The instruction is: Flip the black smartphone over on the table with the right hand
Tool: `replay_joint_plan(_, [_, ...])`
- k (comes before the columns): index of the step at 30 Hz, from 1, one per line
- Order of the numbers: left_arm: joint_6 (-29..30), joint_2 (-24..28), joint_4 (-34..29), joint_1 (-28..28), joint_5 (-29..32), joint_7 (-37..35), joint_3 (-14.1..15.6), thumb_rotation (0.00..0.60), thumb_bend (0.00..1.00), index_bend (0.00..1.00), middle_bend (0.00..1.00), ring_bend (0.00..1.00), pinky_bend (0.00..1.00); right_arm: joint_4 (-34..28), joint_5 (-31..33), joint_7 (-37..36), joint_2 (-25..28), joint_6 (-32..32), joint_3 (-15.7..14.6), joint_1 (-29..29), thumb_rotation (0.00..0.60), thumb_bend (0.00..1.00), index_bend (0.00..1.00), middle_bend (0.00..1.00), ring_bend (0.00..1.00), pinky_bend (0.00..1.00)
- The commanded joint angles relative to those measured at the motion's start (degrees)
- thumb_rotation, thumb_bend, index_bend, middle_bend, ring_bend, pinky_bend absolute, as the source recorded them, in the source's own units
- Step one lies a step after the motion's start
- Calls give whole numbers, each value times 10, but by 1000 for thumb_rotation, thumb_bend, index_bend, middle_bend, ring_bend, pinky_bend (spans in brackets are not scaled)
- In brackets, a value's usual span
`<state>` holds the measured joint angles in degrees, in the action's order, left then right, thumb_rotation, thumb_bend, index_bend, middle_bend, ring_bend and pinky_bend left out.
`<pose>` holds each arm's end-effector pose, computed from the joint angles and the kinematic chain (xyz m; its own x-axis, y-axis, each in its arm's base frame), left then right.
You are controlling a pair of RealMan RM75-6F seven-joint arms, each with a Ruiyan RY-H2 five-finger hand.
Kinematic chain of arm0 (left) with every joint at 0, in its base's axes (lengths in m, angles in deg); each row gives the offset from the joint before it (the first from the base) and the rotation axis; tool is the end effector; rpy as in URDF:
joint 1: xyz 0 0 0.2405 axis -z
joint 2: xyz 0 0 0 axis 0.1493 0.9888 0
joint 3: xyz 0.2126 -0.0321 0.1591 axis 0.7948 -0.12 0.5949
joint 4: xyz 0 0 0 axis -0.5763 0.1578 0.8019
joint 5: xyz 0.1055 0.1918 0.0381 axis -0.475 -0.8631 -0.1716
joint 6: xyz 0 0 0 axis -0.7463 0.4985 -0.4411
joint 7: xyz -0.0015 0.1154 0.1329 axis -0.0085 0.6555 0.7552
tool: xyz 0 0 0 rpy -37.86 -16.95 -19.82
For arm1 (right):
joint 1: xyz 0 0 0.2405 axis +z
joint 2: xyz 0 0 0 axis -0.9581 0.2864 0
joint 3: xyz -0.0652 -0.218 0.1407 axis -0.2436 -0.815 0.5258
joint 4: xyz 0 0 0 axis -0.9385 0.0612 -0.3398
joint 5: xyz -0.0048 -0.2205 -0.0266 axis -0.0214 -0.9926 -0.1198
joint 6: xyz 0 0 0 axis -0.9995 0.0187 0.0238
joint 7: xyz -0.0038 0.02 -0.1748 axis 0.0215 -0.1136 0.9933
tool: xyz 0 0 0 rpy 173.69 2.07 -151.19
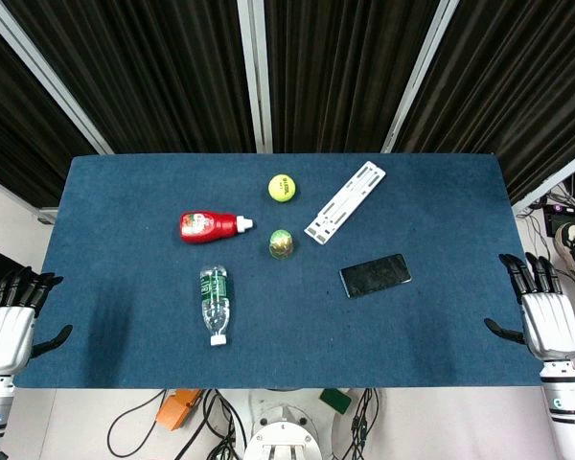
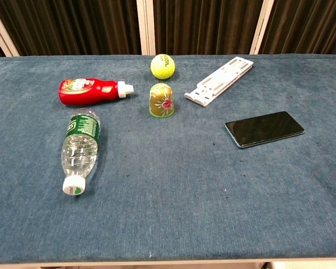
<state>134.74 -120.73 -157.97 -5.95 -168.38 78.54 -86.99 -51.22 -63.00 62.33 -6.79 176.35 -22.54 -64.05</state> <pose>-0.3321 0.1952 0.1408 0.4548 -0.0083 0.8905 0.8906 0.0054 -0.4548 -0.3122 -0.2324 0.1480 0.4155 0.0243 0.9093 -0.9077 -0.0523 0.4162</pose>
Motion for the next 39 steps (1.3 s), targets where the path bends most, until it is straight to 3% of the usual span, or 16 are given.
replay_joint_plan(1, [0,1,-4,1,0,2,-1,600,221,194,156,49,0,-2,-1,1,0,-3,3,1,600,170,143,169,0,66])
replay_joint_plan(5, [1,2,-7,0,0,4,-3,600,221,194,156,49,0,3,-10,3,-9,-21,11,14,600,170,165,169,0,68])
replay_joint_plan(11, [-2,1,-10,4,-4,8,-3,600,221,194,156,49,0,41,-8,36,-67,-115,26,77,600,171,221,169,0,79])
replay_joint_plan(18, [-4,3,-16,2,4,14,-5,600,221,194,156,49,0,127,27,73,-163,-240,48,159,600,179,279,169,0,87])
replay_joint_plan(23, [-9,6,-20,2,10,19,-6,600,221,194,156,49,0,186,48,76,-211,-304,56,200,600,248,333,169,0,87])
replay_joint_plan(39, [-23,7,-24,8,24,30,-11,600,221,194,156,49,0,245,68,58,-249,-353,56,239,600,299,372,169,0,87])
